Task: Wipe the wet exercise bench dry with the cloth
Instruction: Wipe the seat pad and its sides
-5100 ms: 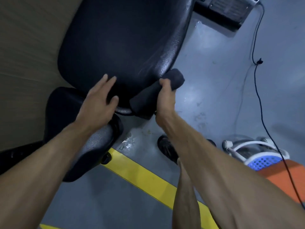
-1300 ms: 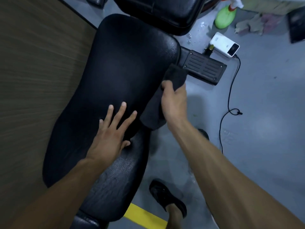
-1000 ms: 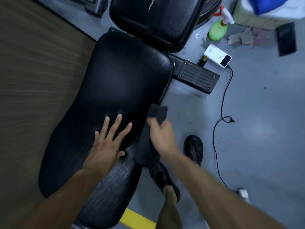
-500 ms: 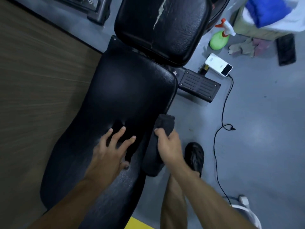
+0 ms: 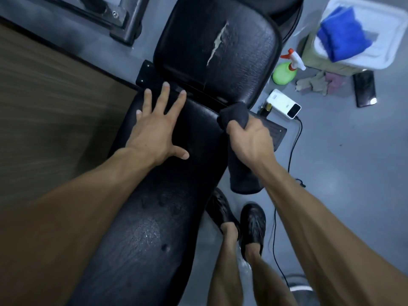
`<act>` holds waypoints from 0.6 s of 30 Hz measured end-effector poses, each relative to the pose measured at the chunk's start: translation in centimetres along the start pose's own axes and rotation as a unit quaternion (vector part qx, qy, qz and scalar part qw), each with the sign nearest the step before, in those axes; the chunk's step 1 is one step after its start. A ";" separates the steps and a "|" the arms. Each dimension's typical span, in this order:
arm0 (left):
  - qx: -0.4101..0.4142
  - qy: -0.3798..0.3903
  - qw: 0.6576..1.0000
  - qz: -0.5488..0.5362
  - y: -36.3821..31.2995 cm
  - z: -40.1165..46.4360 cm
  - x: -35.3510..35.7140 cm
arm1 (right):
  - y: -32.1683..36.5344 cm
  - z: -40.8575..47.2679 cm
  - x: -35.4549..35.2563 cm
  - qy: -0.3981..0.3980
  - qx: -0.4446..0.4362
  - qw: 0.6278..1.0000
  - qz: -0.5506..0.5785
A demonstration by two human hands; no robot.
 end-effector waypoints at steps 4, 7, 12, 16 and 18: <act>0.006 -0.008 1.000 -0.011 0.2 0.2 0.1 | 2.2 -2.0 1.8 -0.060 -0.118 0.980 -0.146; -0.007 -0.032 0.999 -0.014 0.7 -0.5 0.2 | 3.2 -2.3 2.1 -0.080 -0.187 0.958 -0.203; -0.096 -0.096 0.990 -0.046 2.0 -1.9 1.1 | 5.3 -2.4 2.2 -0.087 -0.212 0.928 -0.295; -0.106 -0.113 0.980 -0.123 2.7 -2.2 1.7 | 12.3 -2.0 7.5 -0.081 -0.285 0.911 -0.286; -0.094 -0.116 0.982 -0.117 3.2 -2.2 2.0 | 16.4 -0.8 11.2 -0.036 -0.308 0.915 -0.257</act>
Point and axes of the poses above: each hand's wrist, its own z-axis towards the middle knuckle, its own x-axis out of the palm, y = z × x, the point moved 2 cm from there along z, towards the middle knuckle, and after that the axes turned 10 degrees about -y, right-handed, at the moved point
